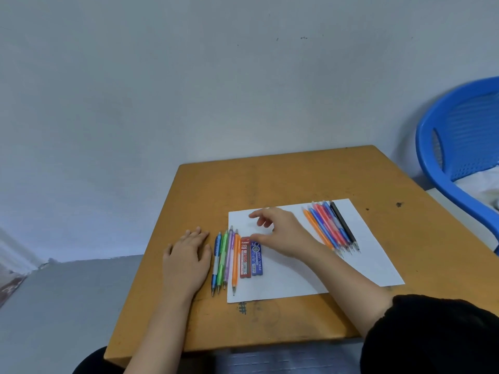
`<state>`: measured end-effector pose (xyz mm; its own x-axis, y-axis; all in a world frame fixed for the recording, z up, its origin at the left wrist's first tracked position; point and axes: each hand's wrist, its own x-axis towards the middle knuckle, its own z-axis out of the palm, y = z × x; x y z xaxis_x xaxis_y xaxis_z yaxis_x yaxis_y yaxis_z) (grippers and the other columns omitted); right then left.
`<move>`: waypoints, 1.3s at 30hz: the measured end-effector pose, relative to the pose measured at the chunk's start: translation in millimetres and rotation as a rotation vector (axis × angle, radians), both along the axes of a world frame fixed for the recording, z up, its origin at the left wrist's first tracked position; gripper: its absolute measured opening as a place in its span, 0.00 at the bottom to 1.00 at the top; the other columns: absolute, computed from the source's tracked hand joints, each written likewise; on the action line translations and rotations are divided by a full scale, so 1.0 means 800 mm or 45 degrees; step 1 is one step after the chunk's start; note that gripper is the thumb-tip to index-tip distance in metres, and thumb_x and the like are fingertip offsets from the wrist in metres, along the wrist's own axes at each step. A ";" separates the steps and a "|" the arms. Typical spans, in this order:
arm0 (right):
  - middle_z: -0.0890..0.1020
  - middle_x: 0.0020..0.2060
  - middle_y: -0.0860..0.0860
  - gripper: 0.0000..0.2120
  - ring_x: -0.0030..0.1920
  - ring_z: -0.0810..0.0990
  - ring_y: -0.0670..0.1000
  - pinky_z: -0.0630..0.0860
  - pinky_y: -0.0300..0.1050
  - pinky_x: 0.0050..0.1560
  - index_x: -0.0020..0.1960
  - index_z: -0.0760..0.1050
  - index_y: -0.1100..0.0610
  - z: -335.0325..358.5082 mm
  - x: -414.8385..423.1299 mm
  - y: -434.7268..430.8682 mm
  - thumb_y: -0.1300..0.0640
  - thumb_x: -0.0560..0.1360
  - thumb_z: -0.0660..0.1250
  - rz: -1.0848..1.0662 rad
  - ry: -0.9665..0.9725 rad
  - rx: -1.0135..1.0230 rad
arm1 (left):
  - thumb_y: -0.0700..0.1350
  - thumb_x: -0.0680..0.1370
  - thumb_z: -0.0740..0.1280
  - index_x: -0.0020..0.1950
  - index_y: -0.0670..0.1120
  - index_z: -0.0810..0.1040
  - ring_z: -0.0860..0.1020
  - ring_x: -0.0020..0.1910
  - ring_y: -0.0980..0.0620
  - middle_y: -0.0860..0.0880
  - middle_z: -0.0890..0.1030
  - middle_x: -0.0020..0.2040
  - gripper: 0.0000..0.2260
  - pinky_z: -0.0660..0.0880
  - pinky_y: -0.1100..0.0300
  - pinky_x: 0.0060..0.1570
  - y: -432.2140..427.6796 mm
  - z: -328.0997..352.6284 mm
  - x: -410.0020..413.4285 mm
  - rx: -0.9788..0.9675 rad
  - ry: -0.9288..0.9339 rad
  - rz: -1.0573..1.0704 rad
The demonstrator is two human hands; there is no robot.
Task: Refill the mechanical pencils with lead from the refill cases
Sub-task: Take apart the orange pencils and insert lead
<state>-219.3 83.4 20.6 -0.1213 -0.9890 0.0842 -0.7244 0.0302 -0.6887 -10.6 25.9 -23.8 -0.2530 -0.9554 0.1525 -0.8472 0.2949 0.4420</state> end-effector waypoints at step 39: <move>0.84 0.37 0.61 0.06 0.34 0.83 0.55 0.80 0.43 0.37 0.53 0.73 0.59 0.004 0.006 0.003 0.62 0.76 0.66 -0.383 -1.257 -0.220 | 0.54 0.80 0.57 0.61 0.48 0.79 0.74 0.55 0.62 0.57 0.80 0.54 0.18 0.70 0.54 0.56 0.012 0.004 0.000 -0.462 0.493 -0.275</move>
